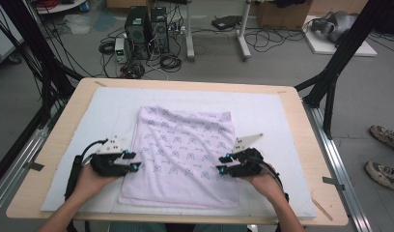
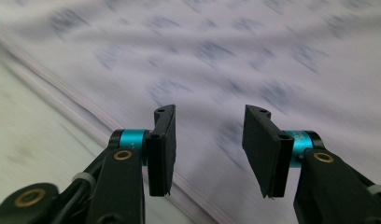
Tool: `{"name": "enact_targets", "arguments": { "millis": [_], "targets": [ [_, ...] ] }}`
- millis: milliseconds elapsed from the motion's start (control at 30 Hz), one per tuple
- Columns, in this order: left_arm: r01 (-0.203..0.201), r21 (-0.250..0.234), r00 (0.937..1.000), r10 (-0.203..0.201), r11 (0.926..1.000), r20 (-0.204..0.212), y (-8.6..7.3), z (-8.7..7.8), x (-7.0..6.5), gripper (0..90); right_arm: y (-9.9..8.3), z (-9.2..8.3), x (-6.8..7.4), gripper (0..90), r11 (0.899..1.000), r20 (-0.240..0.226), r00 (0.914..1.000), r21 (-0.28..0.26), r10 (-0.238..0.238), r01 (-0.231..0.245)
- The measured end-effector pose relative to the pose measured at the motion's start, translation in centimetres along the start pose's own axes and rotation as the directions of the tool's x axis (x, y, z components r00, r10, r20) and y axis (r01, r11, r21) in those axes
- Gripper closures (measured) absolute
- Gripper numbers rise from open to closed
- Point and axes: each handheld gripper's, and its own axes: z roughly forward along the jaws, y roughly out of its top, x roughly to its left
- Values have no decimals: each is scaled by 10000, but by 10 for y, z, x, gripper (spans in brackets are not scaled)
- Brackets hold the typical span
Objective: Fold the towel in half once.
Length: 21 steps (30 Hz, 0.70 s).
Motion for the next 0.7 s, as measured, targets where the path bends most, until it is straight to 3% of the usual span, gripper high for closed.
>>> {"name": "enact_targets", "arguments": {
  "millis": [133, 167, 233, 267, 300, 333, 400, 467, 600, 667, 700],
  "targets": [
    [-238, 156, 9985, 230, 9996, 505, -22, -7, -21, 594, -25, -2, 34, 621, 9993, -483, 9981, 6, -386, 386],
    [-457, -2, 9985, 457, 9990, 305, -27, -8, -27, 612, -30, 0, 39, 630, 9991, -487, 9979, 70, -420, 424],
    [-531, -27, 9972, 532, 9986, 535, -28, -10, -28, 762, -42, 7, 48, 687, 9980, -341, 9980, 329, -526, 537],
    [-495, 1, 9972, 494, 9988, 568, -27, -10, -27, 852, -45, 6, 50, 808, 9982, -147, 9981, 24, -600, 601],
    [-509, 21, 9970, 507, 9987, 592, -26, -11, -27, 868, -46, 5, 50, 871, 9987, -216, 9985, 19, -506, 506],
    [-622, 26, 9966, 620, 9981, 540, -25, -12, -27, 880, -45, 5, 49, 878, 9986, -320, 9981, 13, -532, 533],
    [-602, -150, 9971, 608, 9981, 465, -23, -18, -26, 881, -41, 4, 48, 882, 9979, -369, 9974, 144, -621, 626],
    [-324, -447, 9983, 345, 9985, 470, -24, -28, -24, 881, -38, -1, 47, 883, 9974, -455, 9964, -5, -714, 715],
    [-55, -311, 9983, 73, 9995, 580, -32, -34, -24, 871, -37, -12, 47, 884, 9978, -626, 9961, -270, -620, 604],
    [-85, -244, 9989, 96, 9997, 462, -33, -31, -27, 744, -38, -11, 46, 875, 9981, -810, 9949, -211, -596, 580],
    [1, -270, 9988, 12, 9996, 481, -33, -29, -29, 640, -40, -11, 46, 818, 9982, -837, 9948, -219, -581, 565]
  ]
}}
